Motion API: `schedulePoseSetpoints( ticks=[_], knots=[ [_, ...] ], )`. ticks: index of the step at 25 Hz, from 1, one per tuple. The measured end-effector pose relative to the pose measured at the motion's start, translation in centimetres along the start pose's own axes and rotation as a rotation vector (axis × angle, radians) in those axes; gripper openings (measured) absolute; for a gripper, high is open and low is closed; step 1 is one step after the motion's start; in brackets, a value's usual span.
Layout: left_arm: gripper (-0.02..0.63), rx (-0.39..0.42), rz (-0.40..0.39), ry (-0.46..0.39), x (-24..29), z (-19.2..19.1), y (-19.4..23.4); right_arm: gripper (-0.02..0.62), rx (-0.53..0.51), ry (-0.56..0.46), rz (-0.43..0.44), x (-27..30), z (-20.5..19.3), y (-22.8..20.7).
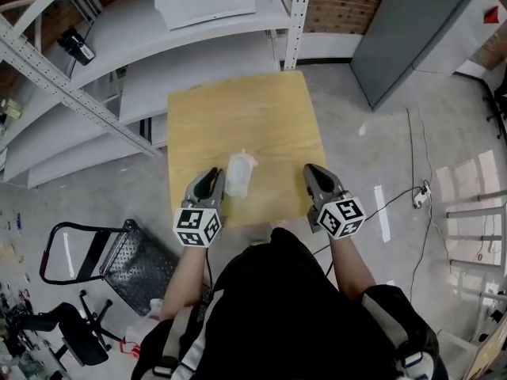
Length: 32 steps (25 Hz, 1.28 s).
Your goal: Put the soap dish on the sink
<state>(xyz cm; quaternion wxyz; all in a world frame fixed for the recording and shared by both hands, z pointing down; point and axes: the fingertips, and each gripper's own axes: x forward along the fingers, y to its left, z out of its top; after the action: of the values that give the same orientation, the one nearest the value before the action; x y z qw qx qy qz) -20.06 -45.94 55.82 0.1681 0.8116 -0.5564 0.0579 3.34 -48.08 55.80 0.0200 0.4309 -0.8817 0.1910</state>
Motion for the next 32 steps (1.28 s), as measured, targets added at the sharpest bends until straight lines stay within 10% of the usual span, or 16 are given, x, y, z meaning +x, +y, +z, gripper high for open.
schedulePoseSetpoints(
  ticks=[3,32],
  knots=[
    [0.002,0.018,-0.015,-0.071,-2.4,1.7,-1.0,0.006,-0.018,-0.036,-0.002,-1.7,0.9,1.7],
    [0.001,0.001,0.075,-0.338,-7.7,6.1,-7.2,0.005,-0.123,-0.193,0.083,-8.5,7.4,1.7]
  ],
)
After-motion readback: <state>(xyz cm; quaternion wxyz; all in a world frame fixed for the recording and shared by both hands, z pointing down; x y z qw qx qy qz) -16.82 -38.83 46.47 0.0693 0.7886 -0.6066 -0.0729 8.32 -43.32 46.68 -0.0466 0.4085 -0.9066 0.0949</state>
